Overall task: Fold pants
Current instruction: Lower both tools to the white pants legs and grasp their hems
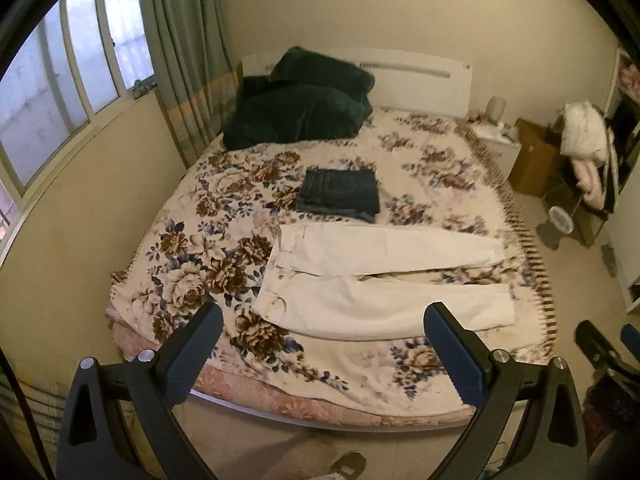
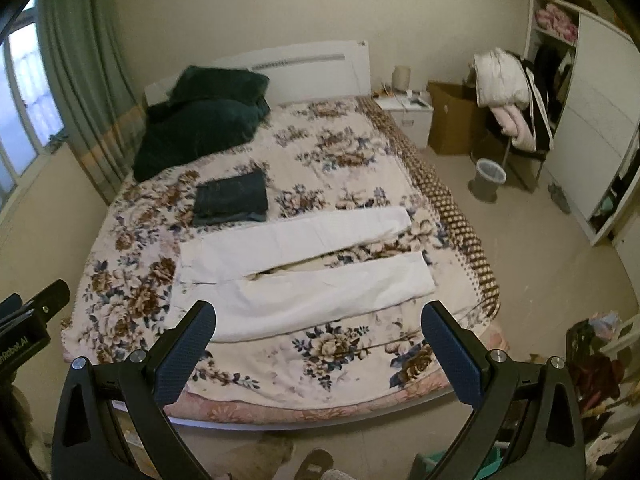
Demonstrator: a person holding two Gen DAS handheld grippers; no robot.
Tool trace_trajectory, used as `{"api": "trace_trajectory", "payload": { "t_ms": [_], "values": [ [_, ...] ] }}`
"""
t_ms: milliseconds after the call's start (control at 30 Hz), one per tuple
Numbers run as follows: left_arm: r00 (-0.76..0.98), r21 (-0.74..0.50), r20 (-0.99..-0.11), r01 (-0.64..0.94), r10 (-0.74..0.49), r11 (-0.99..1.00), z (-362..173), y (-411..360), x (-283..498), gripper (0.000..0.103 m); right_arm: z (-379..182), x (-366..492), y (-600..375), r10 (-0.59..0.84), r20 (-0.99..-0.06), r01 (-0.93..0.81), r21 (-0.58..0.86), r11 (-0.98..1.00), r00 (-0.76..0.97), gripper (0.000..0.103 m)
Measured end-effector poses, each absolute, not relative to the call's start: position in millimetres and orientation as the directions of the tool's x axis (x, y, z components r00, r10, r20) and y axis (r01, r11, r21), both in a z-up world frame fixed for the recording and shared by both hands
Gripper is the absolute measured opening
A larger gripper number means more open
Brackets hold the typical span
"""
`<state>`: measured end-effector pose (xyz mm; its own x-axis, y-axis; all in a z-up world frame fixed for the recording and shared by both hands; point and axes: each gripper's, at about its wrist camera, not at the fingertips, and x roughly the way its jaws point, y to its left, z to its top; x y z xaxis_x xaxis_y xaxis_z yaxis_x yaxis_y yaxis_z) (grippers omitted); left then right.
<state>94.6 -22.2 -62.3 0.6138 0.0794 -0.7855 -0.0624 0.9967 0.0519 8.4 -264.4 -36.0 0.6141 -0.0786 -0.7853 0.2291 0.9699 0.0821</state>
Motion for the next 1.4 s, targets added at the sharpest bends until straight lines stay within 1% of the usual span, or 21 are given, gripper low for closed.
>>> {"api": "trace_trajectory", "payload": {
  "t_ms": [167, 233, 467, 567, 633, 767, 867, 933, 967, 1067, 1167, 1267, 1300, 1400],
  "values": [
    [0.544, 0.088, -0.834, -0.041, 0.096, 0.995, -119, -27, 172, 0.103, -97, 88, -281, -0.093, -0.841, 0.281, 0.072, 0.957, 0.534, 0.103],
    [0.504, 0.089, -0.859, -0.025, 0.089, 0.996, -146, -26, 209, 0.103, -130, 132, -290, -0.104, -0.870, 0.305, 0.055, 0.951, 0.482, 0.103],
    [0.414, 0.122, -0.905, 0.038, 0.095, 0.992, -224, -35, 335, 0.103, -229, 274, -315, -0.074, -0.930, 0.306, 0.042, 0.951, 0.360, 0.103],
    [0.393, 0.171, -0.912, 0.096, 0.120, 0.981, -258, -50, 388, 0.103, -267, 336, -328, -0.050, -0.944, 0.289, 0.049, 0.956, 0.326, 0.103],
    [0.391, 0.216, -0.907, 0.118, 0.154, 0.969, -278, -60, 421, 0.103, -299, 384, -341, -0.054, -0.954, 0.260, 0.025, 0.965, 0.293, 0.103],
    [0.413, 0.285, -0.885, 0.116, 0.215, 0.952, -315, -70, 480, 0.103, -352, 457, -368, -0.073, -0.965, 0.216, -0.017, 0.976, 0.254, 0.103],
    [0.403, 0.353, -0.874, 0.137, 0.273, 0.926, -352, -82, 519, 0.103, -400, 509, -394, -0.071, -0.977, 0.175, -0.036, 0.984, 0.199, 0.103],
    [0.380, 0.397, -0.873, 0.185, 0.307, 0.899, -388, -95, 547, 0.103, -439, 550, -408, -0.095, -0.983, 0.126, -0.075, 0.989, 0.158, 0.103],
    [0.375, 0.411, -0.871, 0.201, 0.317, 0.889, -400, -100, 557, 0.103, -449, 555, -411, -0.103, -0.983, 0.106, -0.088, 0.991, 0.152, 0.103],
    [0.316, 0.417, -0.893, 0.317, 0.319, 0.852, -458, -125, 590, 0.103, -511, 611, -413, -0.139, -0.985, -0.019, -0.142, 0.990, 0.104, 0.103],
    [0.198, 0.368, -0.930, 0.469, 0.310, 0.803, -528, -149, 623, 0.103, -565, 650, -400, -0.181, -0.982, -0.133, -0.188, 0.973, 0.061, 0.103],
    [0.120, 0.328, -0.939, 0.582, 0.321, 0.744, -579, -164, 643, 0.101, -624, 689, -378, -0.206, -0.979, -0.276, -0.196, 0.941, -0.005, 0.102],
    [0.106, 0.320, -0.939, 0.616, 0.327, 0.720, -592, -167, 645, 0.099, -639, 695, -371, -0.203, -0.979, -0.312, -0.185, 0.932, -0.027, 0.102],
    [0.055, 0.267, -0.946, 0.694, 0.320, 0.669, -617, -166, 651, 0.099, -669, 707, -360, -0.228, -0.972, -0.420, -0.182, 0.889, -0.063, 0.101]
  ]
}}
